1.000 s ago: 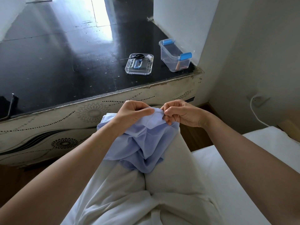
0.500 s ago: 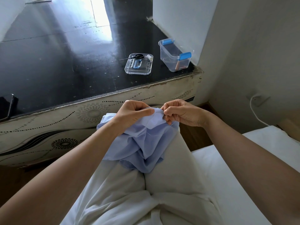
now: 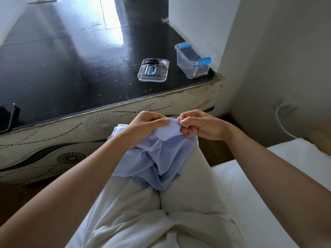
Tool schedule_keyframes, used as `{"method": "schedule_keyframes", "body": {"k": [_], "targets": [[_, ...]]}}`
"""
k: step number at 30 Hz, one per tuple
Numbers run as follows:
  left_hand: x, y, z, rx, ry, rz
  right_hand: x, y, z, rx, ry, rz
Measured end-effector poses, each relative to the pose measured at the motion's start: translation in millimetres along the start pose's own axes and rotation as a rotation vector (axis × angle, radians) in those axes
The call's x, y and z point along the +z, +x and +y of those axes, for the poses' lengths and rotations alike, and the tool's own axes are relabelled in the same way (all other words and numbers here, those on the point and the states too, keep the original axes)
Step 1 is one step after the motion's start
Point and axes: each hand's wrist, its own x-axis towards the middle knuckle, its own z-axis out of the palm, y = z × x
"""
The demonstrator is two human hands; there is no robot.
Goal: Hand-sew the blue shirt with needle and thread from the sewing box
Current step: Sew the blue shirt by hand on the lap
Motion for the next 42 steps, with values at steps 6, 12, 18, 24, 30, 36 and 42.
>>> {"method": "schedule_keyframes", "body": {"k": [6,12,18,24,30,36,42], "targets": [[-3.7,1.4,-3.7,0.013,-0.031,-0.069,-0.9,-1.5,-1.0,0.017,0.038,-0.028],[-3.8,2.4,-7.2,-0.015,-0.134,-0.088,0.9,-0.5,2.2,-0.022,0.084,-0.04],[-5.8,3.9,-10.6,-0.026,-0.26,-0.137,4.0,2.1,-0.7,-0.035,0.06,-0.045],[-0.8,1.8,-4.5,-0.015,-0.272,-0.247,9.3,4.9,-0.7,-0.012,-0.028,-0.021],[-3.5,2.2,-5.1,-0.038,-0.36,-0.16,7.5,4.6,2.5,-0.058,-0.007,0.086],[4.0,2.3,-0.7,-0.086,-0.318,-0.102,10.6,7.4,7.0,-0.084,-0.047,0.12],[6.3,2.1,0.3,-0.095,-0.305,-0.04,10.9,9.4,5.2,-0.145,-0.125,0.21]]}}
